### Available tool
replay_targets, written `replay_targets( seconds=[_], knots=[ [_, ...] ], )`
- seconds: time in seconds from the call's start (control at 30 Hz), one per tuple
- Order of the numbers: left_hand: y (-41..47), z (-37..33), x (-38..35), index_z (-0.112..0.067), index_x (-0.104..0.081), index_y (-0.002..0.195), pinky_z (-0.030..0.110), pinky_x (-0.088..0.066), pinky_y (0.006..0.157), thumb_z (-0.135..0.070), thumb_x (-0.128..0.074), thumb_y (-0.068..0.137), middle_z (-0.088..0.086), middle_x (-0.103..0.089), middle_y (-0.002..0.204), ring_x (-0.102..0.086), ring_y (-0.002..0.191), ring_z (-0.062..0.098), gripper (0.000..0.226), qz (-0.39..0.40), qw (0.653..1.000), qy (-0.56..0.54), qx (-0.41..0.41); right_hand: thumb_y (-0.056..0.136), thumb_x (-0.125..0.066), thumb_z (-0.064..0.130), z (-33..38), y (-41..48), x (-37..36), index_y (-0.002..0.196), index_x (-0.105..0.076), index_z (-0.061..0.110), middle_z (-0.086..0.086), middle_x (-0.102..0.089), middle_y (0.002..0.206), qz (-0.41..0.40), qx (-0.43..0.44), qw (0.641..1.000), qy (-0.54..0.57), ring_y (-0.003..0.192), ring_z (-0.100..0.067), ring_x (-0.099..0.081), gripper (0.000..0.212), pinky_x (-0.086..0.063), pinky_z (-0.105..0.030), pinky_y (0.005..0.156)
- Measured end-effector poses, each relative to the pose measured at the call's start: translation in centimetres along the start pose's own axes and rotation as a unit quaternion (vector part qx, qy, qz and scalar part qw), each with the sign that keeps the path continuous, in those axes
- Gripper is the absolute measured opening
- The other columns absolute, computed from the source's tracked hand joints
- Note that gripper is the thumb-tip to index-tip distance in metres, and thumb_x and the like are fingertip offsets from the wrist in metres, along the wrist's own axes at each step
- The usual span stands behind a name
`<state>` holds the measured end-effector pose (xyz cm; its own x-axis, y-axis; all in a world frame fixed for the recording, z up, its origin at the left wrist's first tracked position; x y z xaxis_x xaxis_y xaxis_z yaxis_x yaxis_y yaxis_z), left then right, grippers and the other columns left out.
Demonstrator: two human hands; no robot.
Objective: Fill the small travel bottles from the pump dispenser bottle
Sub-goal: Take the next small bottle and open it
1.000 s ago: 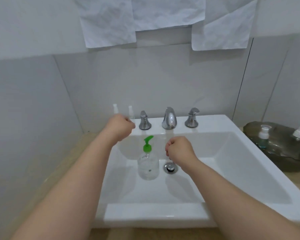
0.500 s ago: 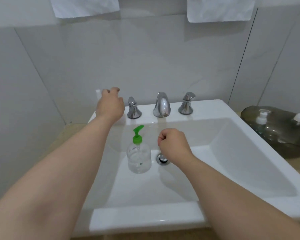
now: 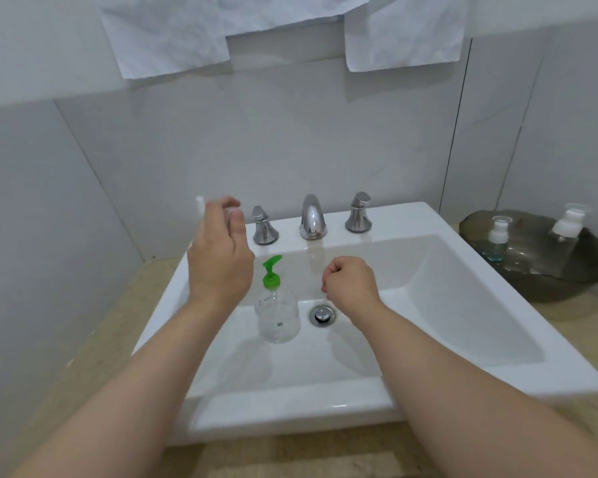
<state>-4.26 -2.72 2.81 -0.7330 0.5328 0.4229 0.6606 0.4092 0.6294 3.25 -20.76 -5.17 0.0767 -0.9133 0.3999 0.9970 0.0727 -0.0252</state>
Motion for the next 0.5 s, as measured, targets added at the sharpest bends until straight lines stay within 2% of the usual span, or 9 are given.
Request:
replay_targets(
  seconds=[0.07, 0.1, 0.17, 0.23, 0.27, 0.37, 0.43, 0.5],
  knots=[
    [-3.4, -1.4, -0.2, -0.043, -0.051, 0.107, 0.038, -0.055, 0.067, -0.037, -0.037, 0.11, -0.004, -0.064, 0.091, -0.068, 0.066, 0.021, 0.015, 0.089, 0.994, -0.056, 0.036, 0.08, -0.043, -0.007, 0.3, -0.7, 1.0, 0.063, -0.061, 0.012, -0.006, -0.069, 0.069, 0.0, -0.002, 1.0, 0.007, 0.07, -0.025, -0.065, 0.032, -0.059, -0.037, 0.073],
    [-4.5, -1.6, -0.9, -0.041, -0.054, 0.112, 0.04, -0.055, 0.073, -0.035, -0.039, 0.11, -0.003, -0.067, 0.096, -0.069, 0.075, 0.021, 0.016, 0.139, 0.988, -0.045, 0.049, 0.08, -0.043, -0.007, 0.5, -0.9, 1.5, 0.062, -0.061, 0.013, -0.004, -0.069, 0.067, -0.007, 0.001, 1.0, 0.013, 0.071, -0.025, -0.065, 0.032, -0.06, -0.039, 0.076],
    [-6.3, -1.2, -2.7, -0.033, -0.055, 0.136, 0.034, -0.047, 0.09, -0.03, -0.041, 0.11, 0.002, -0.067, 0.128, -0.065, 0.111, 0.022, 0.03, 0.238, 0.967, 0.004, 0.092, 0.08, -0.043, -0.006, 1.0, -1.2, 2.5, 0.063, -0.062, 0.013, -0.004, -0.069, 0.067, -0.025, 0.004, 0.999, 0.033, 0.07, -0.023, -0.065, 0.031, -0.061, -0.041, 0.078],
    [-7.2, -1.2, -4.5, -0.027, -0.041, 0.156, 0.028, -0.039, 0.099, -0.018, -0.043, 0.106, 0.0, -0.048, 0.157, -0.05, 0.137, 0.019, 0.051, 0.318, 0.933, -0.012, 0.168, 0.082, -0.042, -0.004, 0.9, -1.8, 3.9, 0.068, -0.062, 0.011, -0.006, -0.069, 0.071, -0.039, -0.001, 0.999, 0.034, 0.072, -0.025, -0.066, 0.029, -0.058, -0.039, 0.072],
    [-7.4, -1.3, -5.4, -0.025, -0.036, 0.16, 0.028, -0.041, 0.098, -0.01, -0.043, 0.103, 0.0, -0.043, 0.161, -0.049, 0.138, 0.019, 0.059, 0.344, 0.918, -0.031, 0.195, 0.082, -0.042, -0.003, 0.5, -1.9, 4.4, 0.071, -0.062, 0.009, -0.007, -0.07, 0.075, -0.045, -0.007, 0.999, 0.028, 0.075, -0.027, -0.066, 0.027, -0.056, -0.037, 0.069],
    [-7.7, -1.8, -7.4, -0.024, -0.043, 0.151, 0.026, -0.049, 0.082, 0.003, -0.052, 0.096, 0.004, -0.058, 0.145, -0.058, 0.116, 0.02, 0.061, 0.38, 0.904, -0.035, 0.191, 0.084, -0.041, 0.003, -2.2, -2.0, 6.2, 0.085, -0.064, 0.001, -0.015, -0.071, 0.088, -0.063, -0.049, 0.997, -0.004, 0.086, -0.037, -0.068, 0.023, -0.056, -0.041, 0.071],
    [-8.1, -1.7, -8.0, -0.017, -0.039, 0.157, 0.025, -0.048, 0.085, -0.002, -0.067, 0.092, 0.006, -0.062, 0.137, -0.06, 0.111, 0.02, 0.072, 0.369, 0.912, -0.032, 0.176, 0.089, -0.043, 0.009, -3.5, -2.0, 7.1, 0.093, -0.063, 0.001, -0.016, -0.071, 0.091, -0.065, -0.103, 0.992, 0.017, 0.078, -0.036, -0.066, 0.022, -0.054, -0.042, 0.067],
    [-8.5, -1.3, -8.3, -0.019, -0.046, 0.15, 0.029, -0.053, 0.086, -0.01, -0.082, 0.085, 0.006, -0.066, 0.127, -0.066, 0.103, 0.019, 0.075, 0.35, 0.917, -0.06, 0.183, 0.096, -0.043, 0.019, -3.7, -2.5, 7.1, 0.096, -0.062, 0.004, -0.014, -0.067, 0.085, -0.036, -0.147, 0.987, 0.054, 0.067, -0.029, -0.06, 0.025, -0.046, -0.033, 0.058]
  ],
)
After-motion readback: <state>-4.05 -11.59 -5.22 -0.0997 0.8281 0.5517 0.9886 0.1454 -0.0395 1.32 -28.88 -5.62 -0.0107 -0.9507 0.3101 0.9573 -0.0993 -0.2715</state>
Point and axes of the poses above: each hand's wrist, its own y-axis towards the middle knuckle, its own x-axis out of the back of the hand, z = x × y, the point moved 3 cm from there along y, towards the middle knuckle
